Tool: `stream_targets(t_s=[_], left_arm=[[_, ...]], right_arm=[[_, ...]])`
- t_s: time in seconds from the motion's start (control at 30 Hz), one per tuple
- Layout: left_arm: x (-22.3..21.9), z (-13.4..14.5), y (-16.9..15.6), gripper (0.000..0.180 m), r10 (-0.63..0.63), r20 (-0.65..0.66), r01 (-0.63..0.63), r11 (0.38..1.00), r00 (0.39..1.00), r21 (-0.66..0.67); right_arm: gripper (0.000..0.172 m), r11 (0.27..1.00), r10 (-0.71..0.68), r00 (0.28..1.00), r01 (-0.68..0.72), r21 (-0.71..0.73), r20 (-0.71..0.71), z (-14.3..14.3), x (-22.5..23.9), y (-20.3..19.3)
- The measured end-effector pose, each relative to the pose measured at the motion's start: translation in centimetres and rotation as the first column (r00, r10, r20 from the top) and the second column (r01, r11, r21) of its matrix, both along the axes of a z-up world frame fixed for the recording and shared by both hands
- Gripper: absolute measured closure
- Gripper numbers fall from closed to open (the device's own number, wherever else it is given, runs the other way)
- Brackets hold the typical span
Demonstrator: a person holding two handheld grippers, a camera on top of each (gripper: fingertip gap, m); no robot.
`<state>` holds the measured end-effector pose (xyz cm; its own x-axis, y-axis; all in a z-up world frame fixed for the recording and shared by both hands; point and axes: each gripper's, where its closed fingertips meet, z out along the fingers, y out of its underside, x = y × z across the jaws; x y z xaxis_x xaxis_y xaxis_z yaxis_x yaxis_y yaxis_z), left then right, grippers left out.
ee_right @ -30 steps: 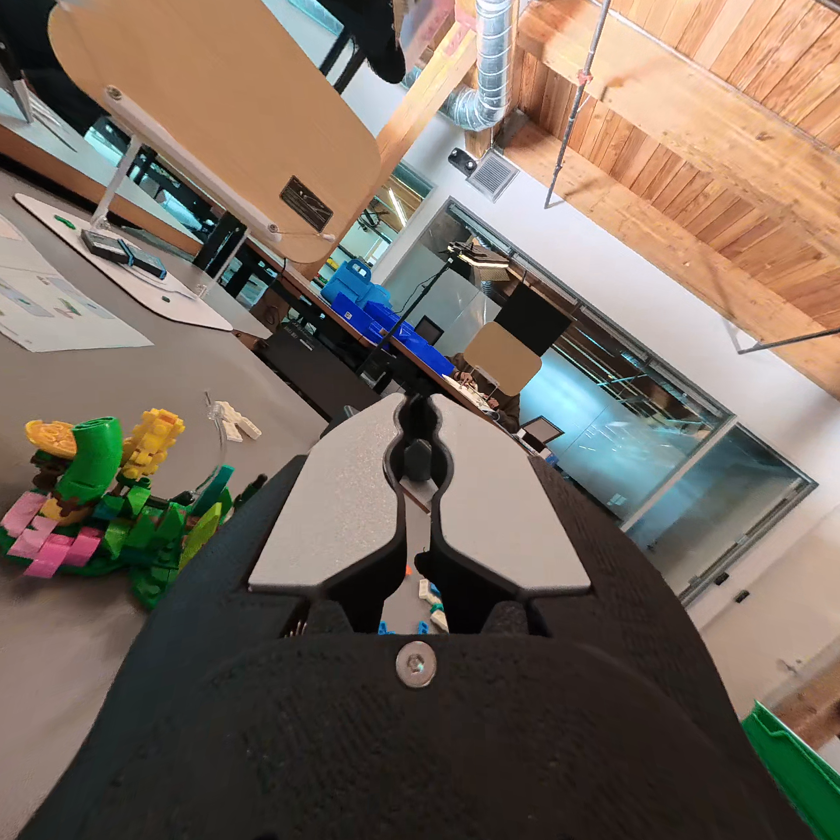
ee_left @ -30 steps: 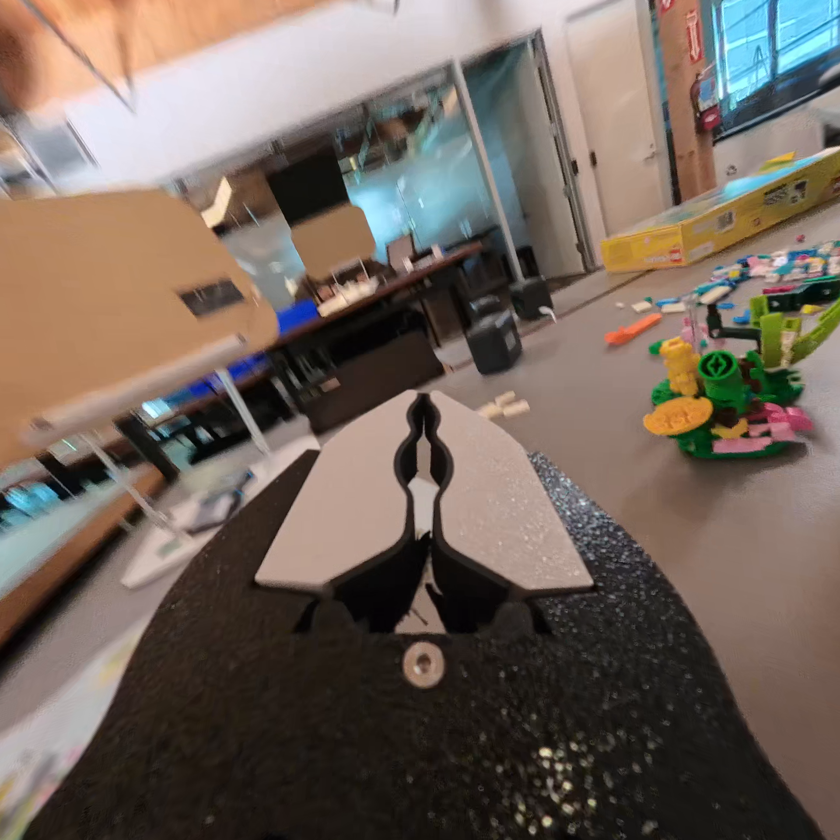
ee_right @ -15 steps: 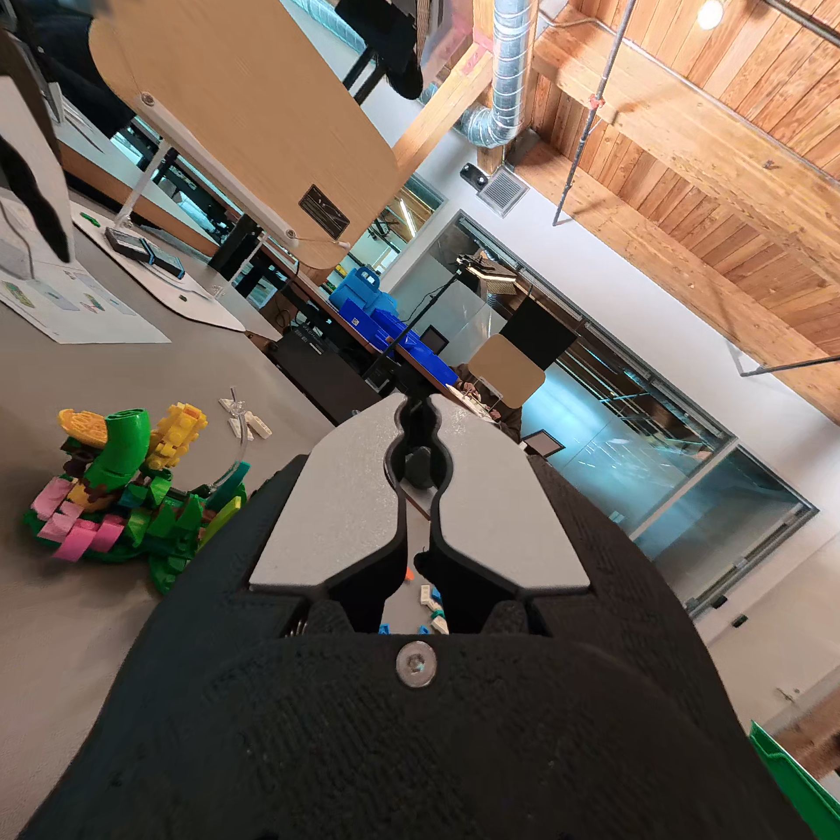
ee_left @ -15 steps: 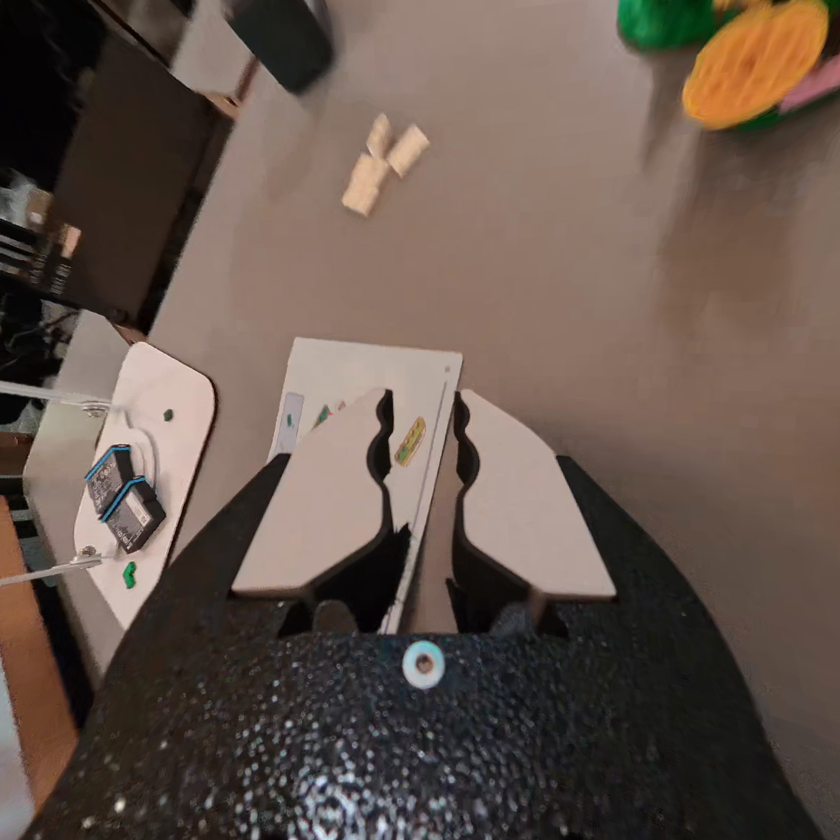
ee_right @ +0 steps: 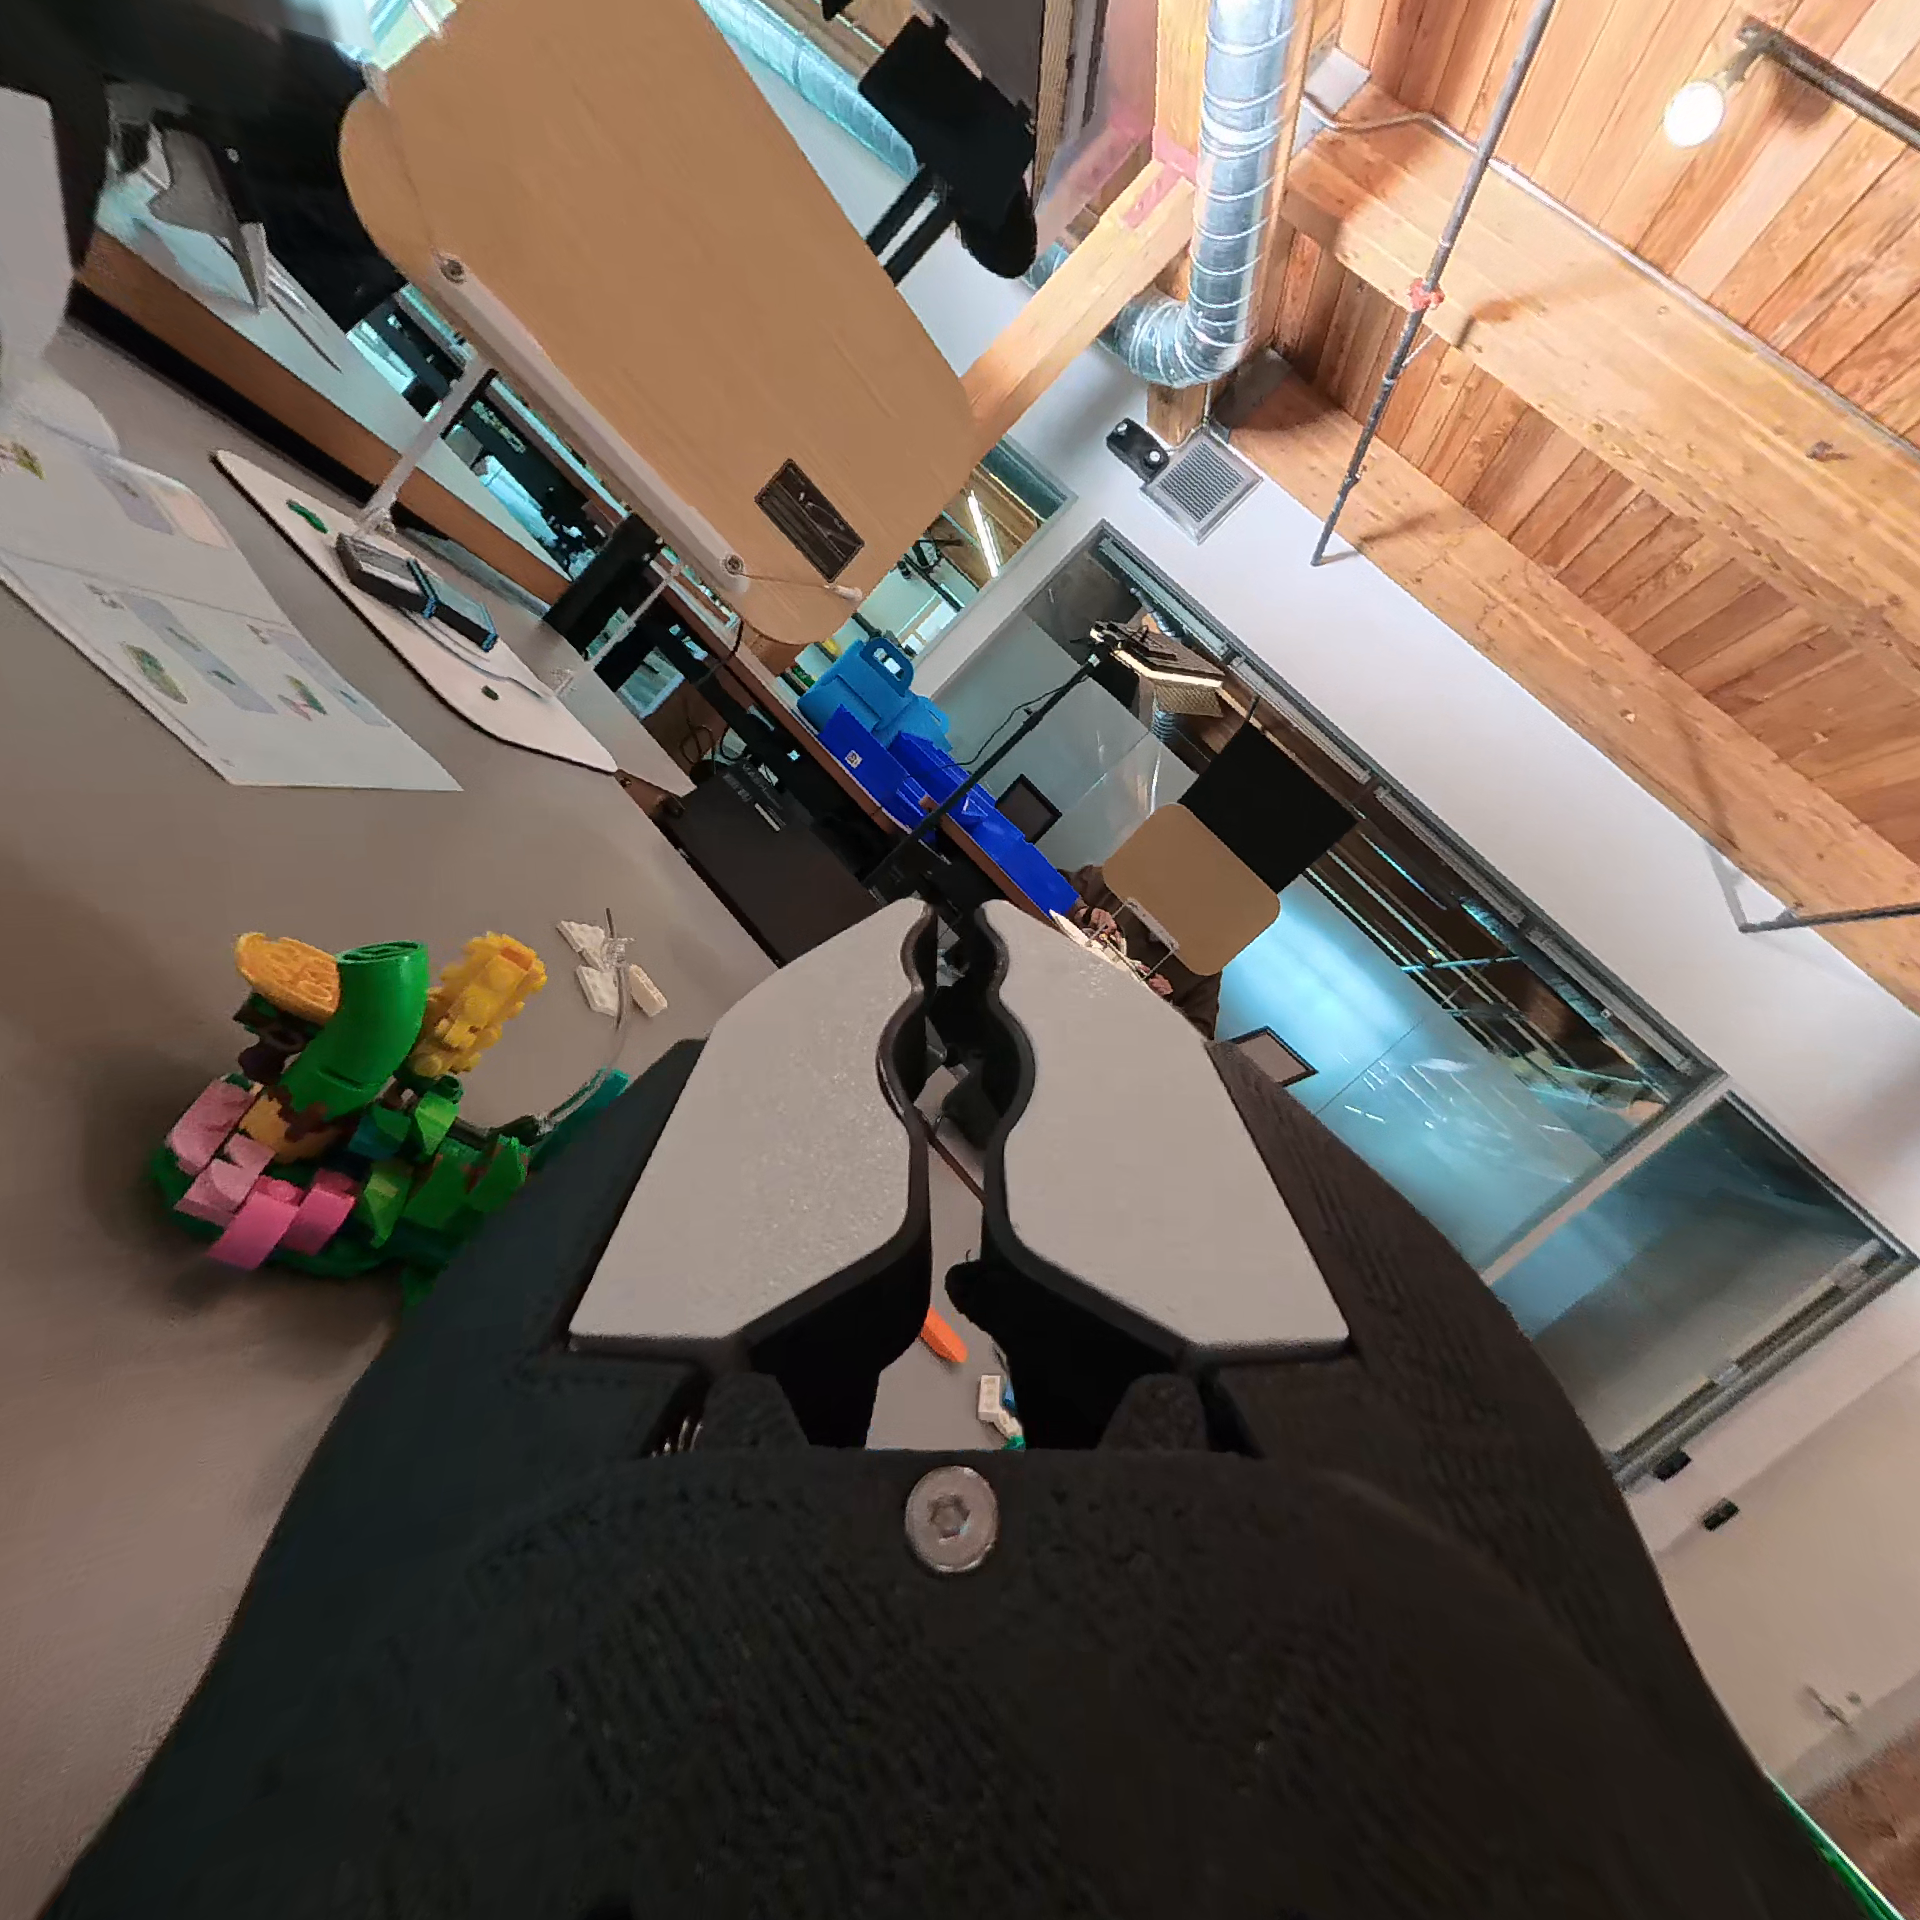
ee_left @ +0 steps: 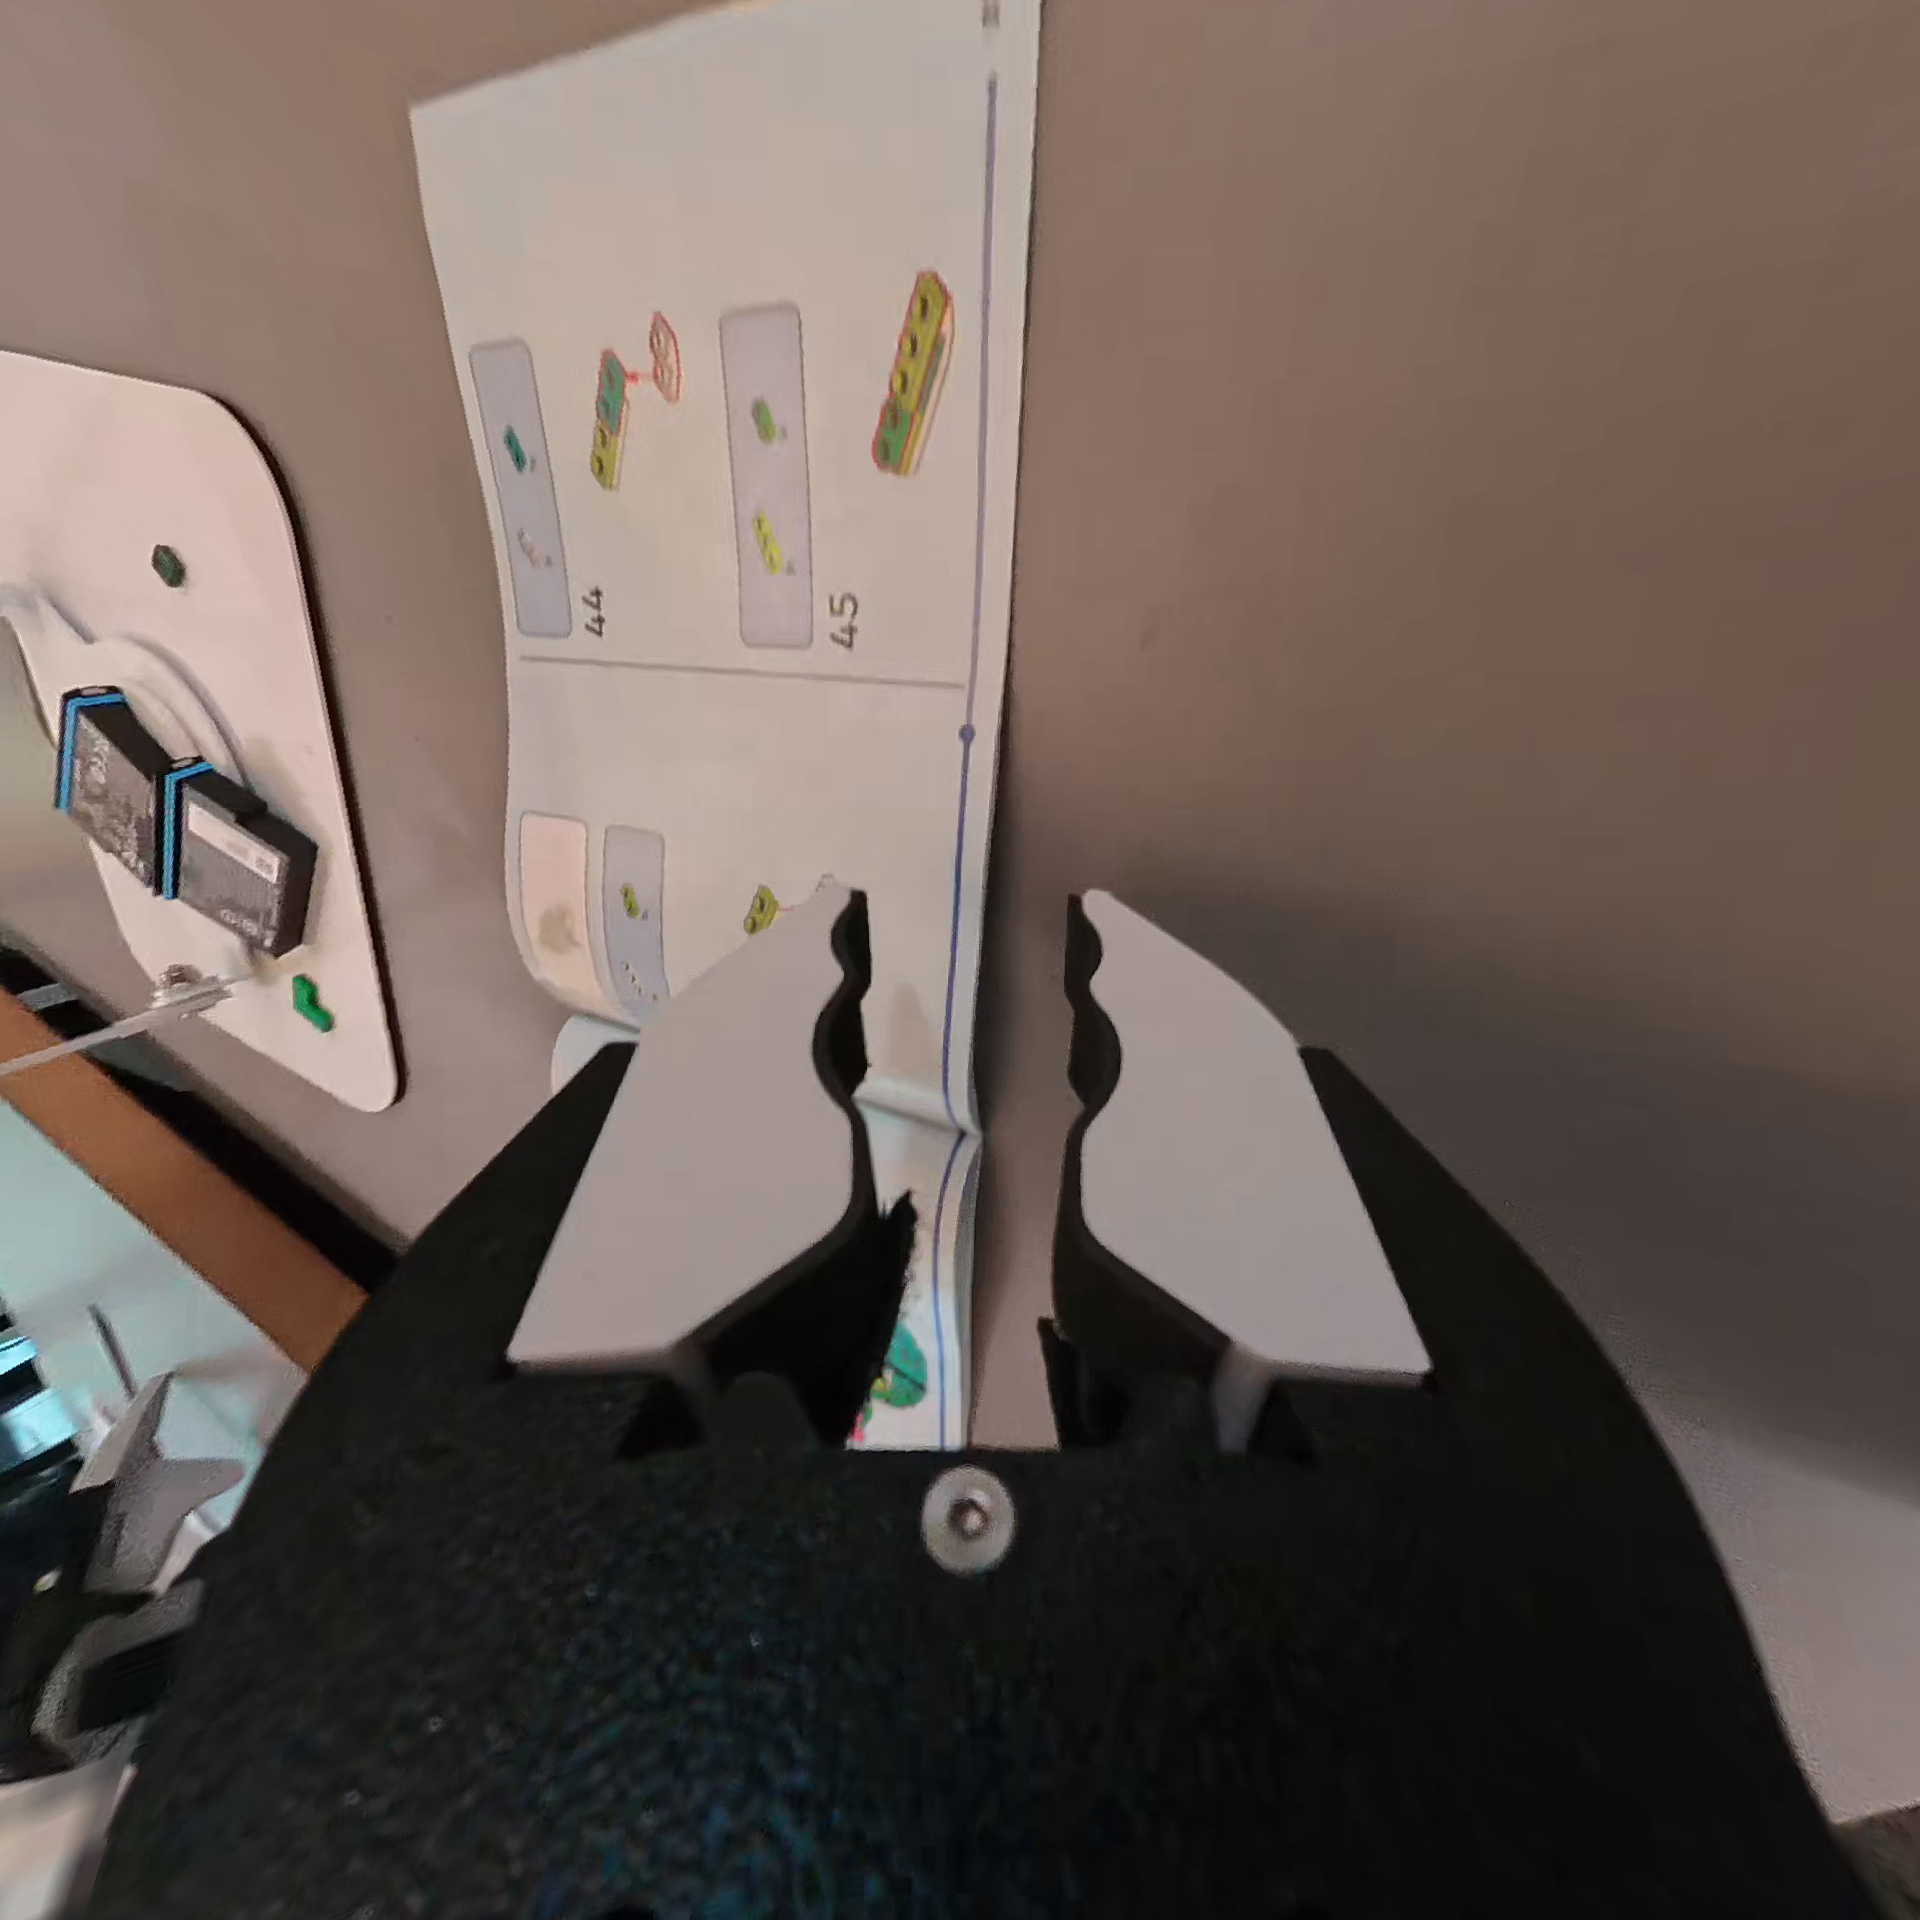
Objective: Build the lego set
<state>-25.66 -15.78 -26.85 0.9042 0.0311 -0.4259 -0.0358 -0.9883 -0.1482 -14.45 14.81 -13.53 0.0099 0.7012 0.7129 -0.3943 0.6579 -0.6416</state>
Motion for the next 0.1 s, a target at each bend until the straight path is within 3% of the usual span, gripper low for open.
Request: stream_targets(t_s=[0.03, 0.1], left_arm=[[-0.11, 0.01, -0.27, 0.146, 0.0, -0.01, 0.0, 1.0, 1.0, -0.013], [-0.41, 0.15, -0.33, 0.149, 0.006, -0.024, -0.006, 1.0, 1.0, -0.003]], right_arm=[[0.168, 1.0, -0.002, 1.0, 0.002, 0.006, 0.001, -0.08, -0.04, -0.02], [0.168, 1.0, 0.001, 1.0, -0.001, 0.006, 0.007, -0.19, -0.09, -0.03]])
